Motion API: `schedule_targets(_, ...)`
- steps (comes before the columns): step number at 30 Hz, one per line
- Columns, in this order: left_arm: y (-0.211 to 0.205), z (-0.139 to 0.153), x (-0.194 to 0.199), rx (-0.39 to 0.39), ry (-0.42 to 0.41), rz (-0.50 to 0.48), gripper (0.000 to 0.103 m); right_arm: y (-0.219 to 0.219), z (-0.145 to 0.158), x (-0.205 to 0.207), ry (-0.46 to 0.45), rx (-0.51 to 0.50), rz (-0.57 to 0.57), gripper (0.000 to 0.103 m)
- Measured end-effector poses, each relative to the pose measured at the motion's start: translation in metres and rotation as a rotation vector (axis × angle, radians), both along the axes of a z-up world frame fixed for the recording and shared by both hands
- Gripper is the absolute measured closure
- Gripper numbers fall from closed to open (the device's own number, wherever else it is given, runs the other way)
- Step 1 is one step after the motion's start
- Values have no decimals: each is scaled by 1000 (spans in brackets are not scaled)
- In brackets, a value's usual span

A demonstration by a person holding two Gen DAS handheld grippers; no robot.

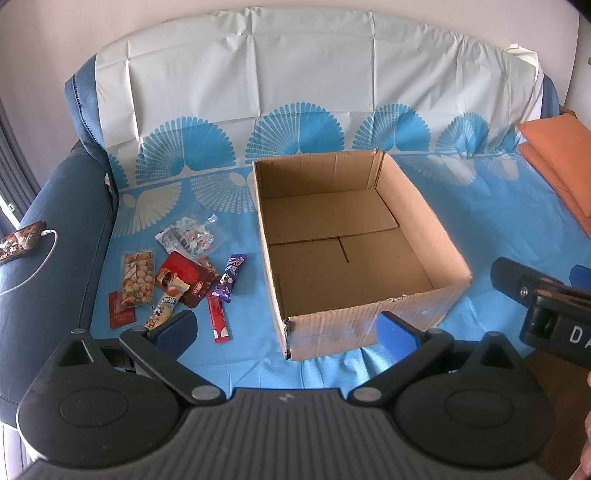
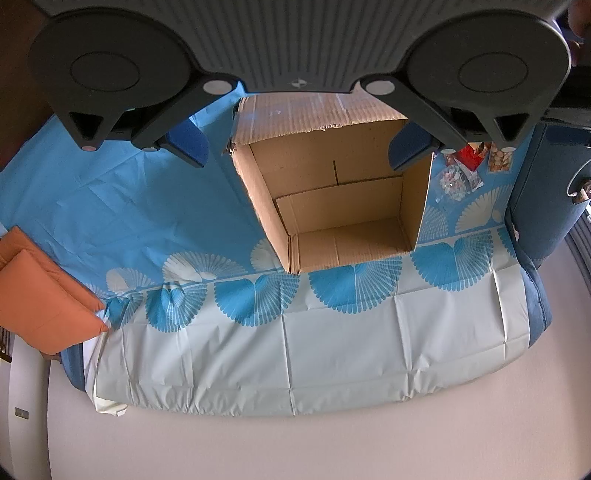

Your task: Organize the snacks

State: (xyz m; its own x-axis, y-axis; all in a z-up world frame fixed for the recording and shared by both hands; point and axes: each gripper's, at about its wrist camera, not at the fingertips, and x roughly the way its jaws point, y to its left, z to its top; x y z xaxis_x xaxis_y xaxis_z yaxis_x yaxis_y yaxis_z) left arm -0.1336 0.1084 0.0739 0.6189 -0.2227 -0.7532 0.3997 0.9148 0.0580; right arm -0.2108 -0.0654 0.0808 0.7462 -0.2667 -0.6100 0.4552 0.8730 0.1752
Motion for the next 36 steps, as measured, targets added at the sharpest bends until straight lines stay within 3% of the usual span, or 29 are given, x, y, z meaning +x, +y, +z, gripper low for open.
schedule_targets(36, 12, -1, 7, -38, 24, 28, 0, 6, -4, 4, 15, -14, 10, 0)
